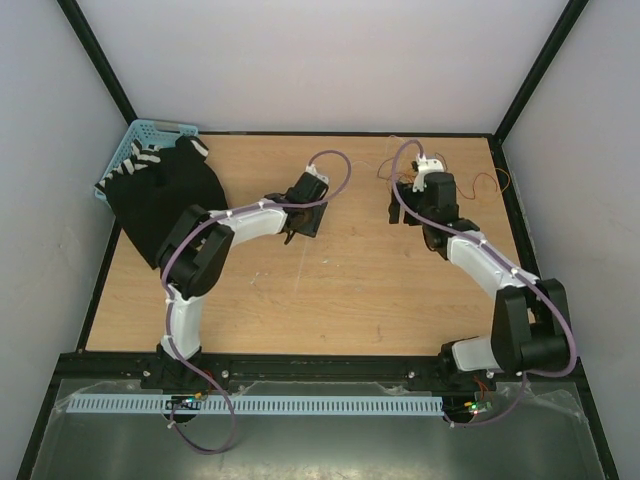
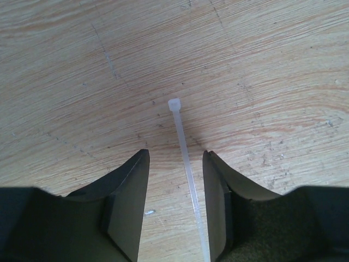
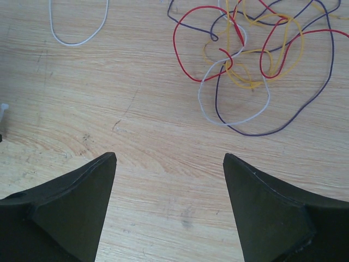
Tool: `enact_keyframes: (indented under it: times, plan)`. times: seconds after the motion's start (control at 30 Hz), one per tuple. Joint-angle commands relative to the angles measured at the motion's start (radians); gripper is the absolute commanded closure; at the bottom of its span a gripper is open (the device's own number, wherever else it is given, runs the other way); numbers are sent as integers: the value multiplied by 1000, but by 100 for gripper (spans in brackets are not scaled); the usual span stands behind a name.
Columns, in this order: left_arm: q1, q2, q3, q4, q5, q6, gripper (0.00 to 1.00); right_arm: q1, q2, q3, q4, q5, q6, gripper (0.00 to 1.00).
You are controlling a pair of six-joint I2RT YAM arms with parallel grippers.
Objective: Zip-tie the wires
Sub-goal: Move the ribbon to the center of the board.
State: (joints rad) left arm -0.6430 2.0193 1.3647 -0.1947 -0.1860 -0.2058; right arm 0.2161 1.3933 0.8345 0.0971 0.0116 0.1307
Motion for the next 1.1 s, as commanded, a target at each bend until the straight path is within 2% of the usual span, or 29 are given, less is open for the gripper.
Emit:
enact_keyframes:
  times: [0.0, 0.23, 0.47, 0.73, 0.83, 1.07]
  plan:
    - [6, 33, 42, -26, -26, 6, 56, 0, -64, -28, -18, 24, -8, 10]
    - [27, 62, 41, -28, 25, -35, 72, 0, -111, -31, -28, 49, -24, 10]
    - [102, 70, 26, -40, 53, -65, 95, 0, -148, -47, -31, 55, -33, 10]
    - [237, 159, 157, -94, 6, -10, 100, 1, -156, -68, -33, 18, -23, 10]
    - [321, 212, 266, -175, 107, -18, 100, 0, -151, -79, -22, 27, -23, 10]
    - [393, 199, 328, -158, 83, 8, 100, 0, -28, -49, 51, 16, -17, 10]
